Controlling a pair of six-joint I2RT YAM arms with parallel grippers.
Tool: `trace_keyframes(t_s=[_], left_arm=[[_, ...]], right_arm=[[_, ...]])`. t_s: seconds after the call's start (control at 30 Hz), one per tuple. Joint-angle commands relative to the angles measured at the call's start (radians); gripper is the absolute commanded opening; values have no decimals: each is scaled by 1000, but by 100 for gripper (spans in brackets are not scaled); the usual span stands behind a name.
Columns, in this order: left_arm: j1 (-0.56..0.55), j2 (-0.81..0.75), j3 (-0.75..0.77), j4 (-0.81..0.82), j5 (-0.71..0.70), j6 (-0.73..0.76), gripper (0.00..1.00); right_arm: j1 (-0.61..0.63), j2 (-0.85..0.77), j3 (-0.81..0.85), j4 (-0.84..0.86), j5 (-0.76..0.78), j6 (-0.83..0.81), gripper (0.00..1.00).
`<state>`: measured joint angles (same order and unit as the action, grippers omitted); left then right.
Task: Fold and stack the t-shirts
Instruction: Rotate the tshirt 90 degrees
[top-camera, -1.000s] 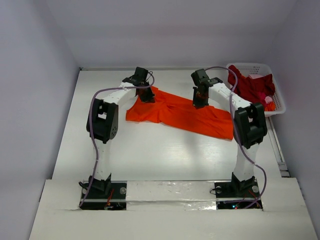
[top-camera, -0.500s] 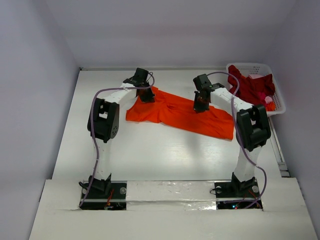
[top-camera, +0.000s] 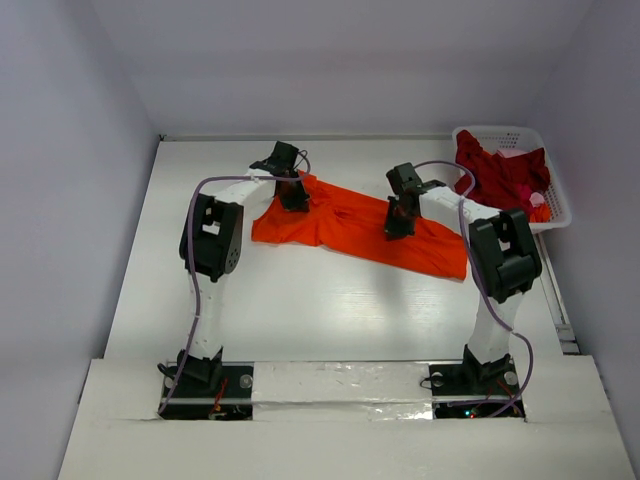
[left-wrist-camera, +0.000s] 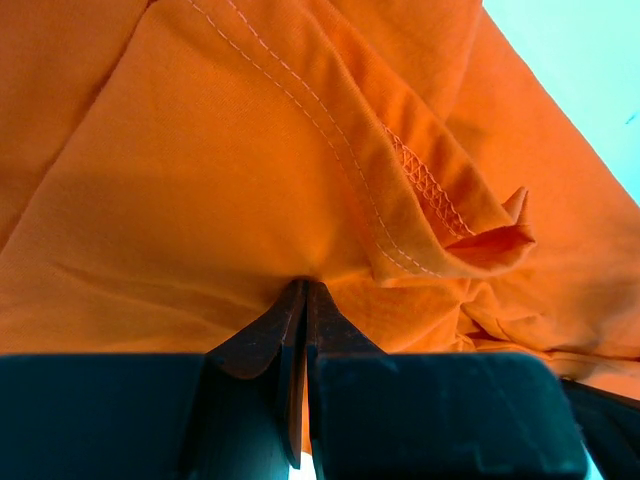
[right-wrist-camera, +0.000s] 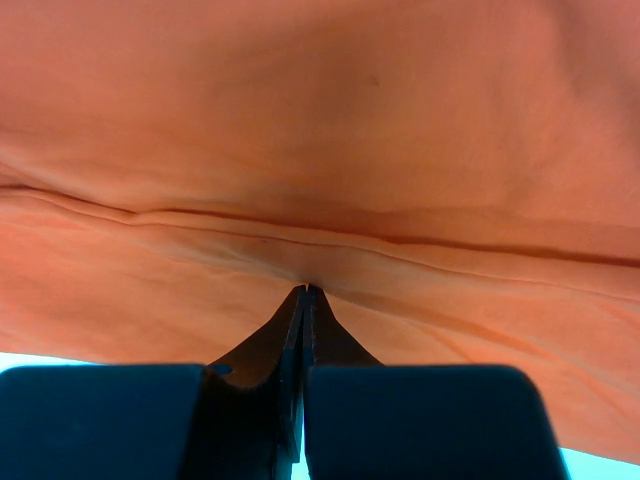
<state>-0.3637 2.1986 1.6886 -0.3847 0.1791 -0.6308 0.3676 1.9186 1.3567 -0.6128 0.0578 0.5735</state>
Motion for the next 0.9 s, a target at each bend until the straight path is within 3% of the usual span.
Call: trace_keyframes(t_s=[0.0, 0.47, 0.87], left_arm=[[3, 12, 14, -22, -9, 20, 0], [3, 15, -13, -20, -20, 25, 0], [42, 65, 66, -66, -43, 36, 0]], right_arm=[[-2, -33, -42, 65, -27, 17, 0], [-2, -73, -201, 180, -144, 52, 0], [20, -257, -366, 186, -165, 49, 0]])
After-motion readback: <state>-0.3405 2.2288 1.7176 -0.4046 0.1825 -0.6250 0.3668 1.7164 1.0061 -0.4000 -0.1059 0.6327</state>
